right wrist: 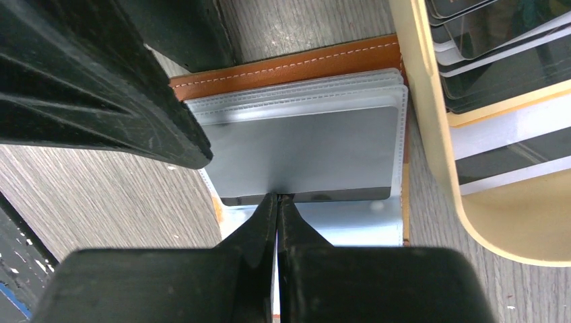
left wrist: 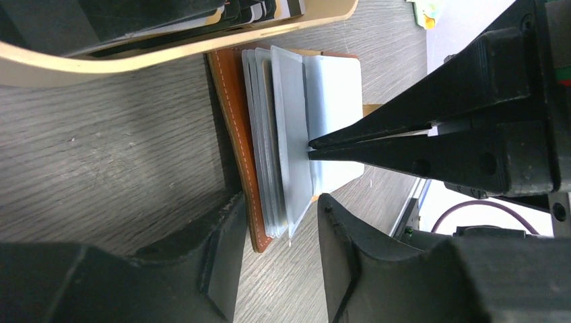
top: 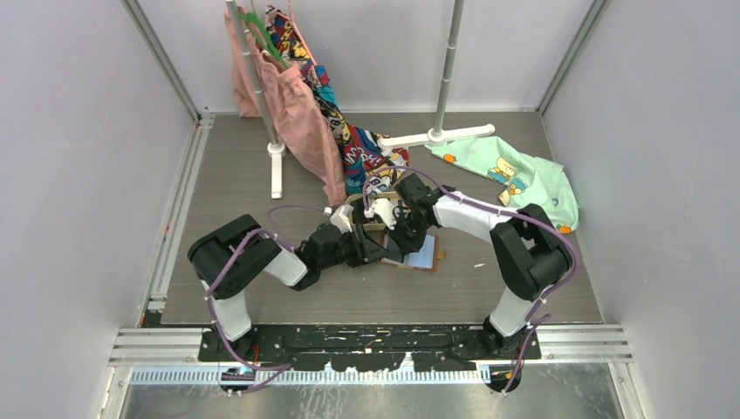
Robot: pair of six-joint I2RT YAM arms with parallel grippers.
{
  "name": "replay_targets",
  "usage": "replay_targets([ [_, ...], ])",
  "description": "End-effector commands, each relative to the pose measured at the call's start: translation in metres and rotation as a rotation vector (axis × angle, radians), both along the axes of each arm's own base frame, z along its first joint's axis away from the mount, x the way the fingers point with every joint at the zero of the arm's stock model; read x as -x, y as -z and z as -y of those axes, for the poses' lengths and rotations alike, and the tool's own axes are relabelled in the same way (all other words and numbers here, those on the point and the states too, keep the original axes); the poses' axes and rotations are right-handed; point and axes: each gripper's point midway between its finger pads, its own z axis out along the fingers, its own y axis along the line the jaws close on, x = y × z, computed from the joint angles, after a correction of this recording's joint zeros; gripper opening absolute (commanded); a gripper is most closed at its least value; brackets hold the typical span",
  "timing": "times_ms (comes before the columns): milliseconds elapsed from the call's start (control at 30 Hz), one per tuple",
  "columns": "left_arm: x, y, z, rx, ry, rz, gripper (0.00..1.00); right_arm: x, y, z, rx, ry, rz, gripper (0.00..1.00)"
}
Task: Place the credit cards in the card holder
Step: Insert the credit card into the card holder, then close the card holder at the center of the board.
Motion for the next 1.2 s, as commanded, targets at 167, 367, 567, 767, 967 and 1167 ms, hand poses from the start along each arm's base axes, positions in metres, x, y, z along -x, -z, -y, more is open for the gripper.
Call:
replay_targets([
  [167, 0.003, 0.019, 0.011, -0.130, 0.013, 0.001, 0.29, -0.003, -0.009, -0.013, -0.035, -0.006, -0.001, 0.04],
  [367, 0.007, 0.019, 0.015, -0.137, 0.027, 0.008, 0.01, -0.001, -0.011, -0.012, -0.043, -0.007, -0.005, 0.04],
  [567, 0.016, 0.009, -0.002, -0.183, 0.026, 0.053, 0.00, -0.001, -0.054, -0.012, -0.166, -0.005, 0.045, 0.06],
  [767, 0.026, -0.024, -0.035, -0.404, 0.014, 0.169, 0.00, -0.012, -0.094, 0.006, -0.304, 0.099, 0.111, 0.10],
  [967, 0.037, -0.052, -0.082, -0.755, 0.021, 0.255, 0.00, -0.034, -0.113, 0.025, -0.316, 0.268, 0.122, 0.12],
  [1167, 0.048, -0.062, -0.071, -0.943, 0.082, 0.373, 0.00, -0.038, -0.114, 0.031, -0.348, 0.320, 0.099, 0.12],
])
